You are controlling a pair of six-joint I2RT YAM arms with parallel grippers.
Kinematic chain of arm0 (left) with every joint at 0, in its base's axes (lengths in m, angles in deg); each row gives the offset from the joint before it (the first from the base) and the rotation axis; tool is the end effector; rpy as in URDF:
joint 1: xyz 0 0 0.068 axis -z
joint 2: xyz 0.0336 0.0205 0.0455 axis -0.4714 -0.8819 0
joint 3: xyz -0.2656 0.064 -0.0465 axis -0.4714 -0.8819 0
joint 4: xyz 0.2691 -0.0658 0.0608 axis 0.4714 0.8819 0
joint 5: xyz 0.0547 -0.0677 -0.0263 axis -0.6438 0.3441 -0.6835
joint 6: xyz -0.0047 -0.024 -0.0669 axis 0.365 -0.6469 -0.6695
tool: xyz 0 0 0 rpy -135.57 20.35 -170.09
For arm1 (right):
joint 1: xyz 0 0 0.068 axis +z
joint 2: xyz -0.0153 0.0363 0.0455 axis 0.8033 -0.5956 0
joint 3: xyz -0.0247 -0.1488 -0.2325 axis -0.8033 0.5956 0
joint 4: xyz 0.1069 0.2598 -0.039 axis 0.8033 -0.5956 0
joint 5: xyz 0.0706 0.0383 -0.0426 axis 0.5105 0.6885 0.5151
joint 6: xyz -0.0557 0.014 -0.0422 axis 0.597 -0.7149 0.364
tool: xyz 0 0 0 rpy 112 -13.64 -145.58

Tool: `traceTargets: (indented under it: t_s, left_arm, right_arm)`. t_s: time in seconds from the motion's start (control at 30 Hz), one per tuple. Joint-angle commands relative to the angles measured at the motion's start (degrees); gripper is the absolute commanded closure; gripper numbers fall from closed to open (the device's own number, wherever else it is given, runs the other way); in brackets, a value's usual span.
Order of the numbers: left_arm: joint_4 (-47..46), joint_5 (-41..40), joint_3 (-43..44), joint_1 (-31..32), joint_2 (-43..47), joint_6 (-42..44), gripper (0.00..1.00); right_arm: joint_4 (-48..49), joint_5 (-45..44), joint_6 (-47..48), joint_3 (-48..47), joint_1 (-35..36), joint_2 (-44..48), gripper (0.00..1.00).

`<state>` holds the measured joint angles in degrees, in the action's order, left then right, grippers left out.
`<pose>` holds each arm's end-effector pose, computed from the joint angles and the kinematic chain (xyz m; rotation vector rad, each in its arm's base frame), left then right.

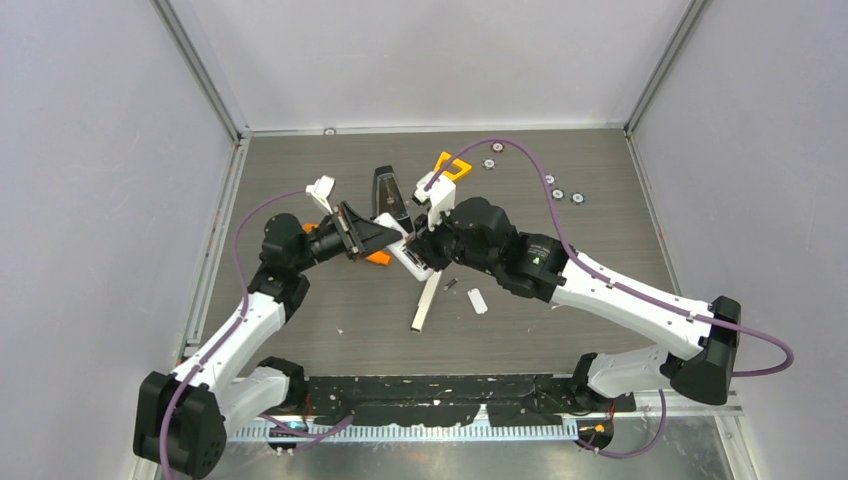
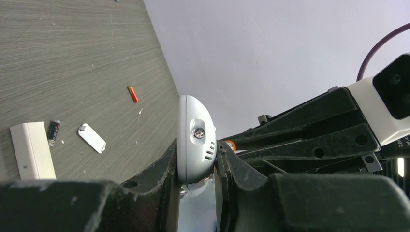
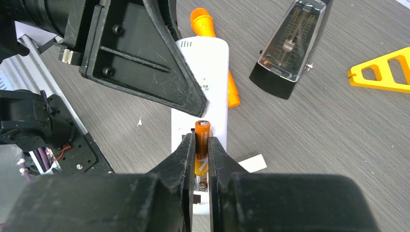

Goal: Load the batteries into the remote control

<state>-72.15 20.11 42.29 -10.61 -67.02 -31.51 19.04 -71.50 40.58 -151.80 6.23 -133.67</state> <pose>0.2353 -0.1166 0.2829 -0.1485 1.8717 -1.7220 0.1765 0.2886 0.3696 -0.8090 1.8377 0.6560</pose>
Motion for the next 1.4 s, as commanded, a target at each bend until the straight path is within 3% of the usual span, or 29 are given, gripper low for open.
traceTargets:
  t_s: [0.0, 0.23, 0.43, 0.73, 1.37]
  left_arm:
    - [-3.71, 1.15, 2.08, -0.01, 1.35, -1.03, 1.0]
    - [-4.95, -0.34, 1.52, -0.24, 1.55, -4.2, 1.0]
    - [-11.83, -0.03, -1.6, -1.51, 0.26, -10.8, 1.0]
    - [-11.51, -0.38, -1.77, -1.61, 0.09, -10.41, 1.0]
    - [-9.43, -0.49, -1.6, -1.61, 0.32, -9.0, 1.0]
  right_arm:
    - [0.31, -2.49, 1.02, -2.88, 0.33, -0.27, 0.94]
    - [-0.3, -0.63, 1.13, -1.62, 0.35, -0.8, 0.92]
    - [0.84, -0.63, 3.31, 1.51, 0.3, 0.05, 0.88]
    - [-3.94, 1.32, 5.72, -0.22, 0.35, -1.35, 0.85]
    - [-3.89, 3.23, 3.34, -2.08, 0.28, 0.23, 0.59]
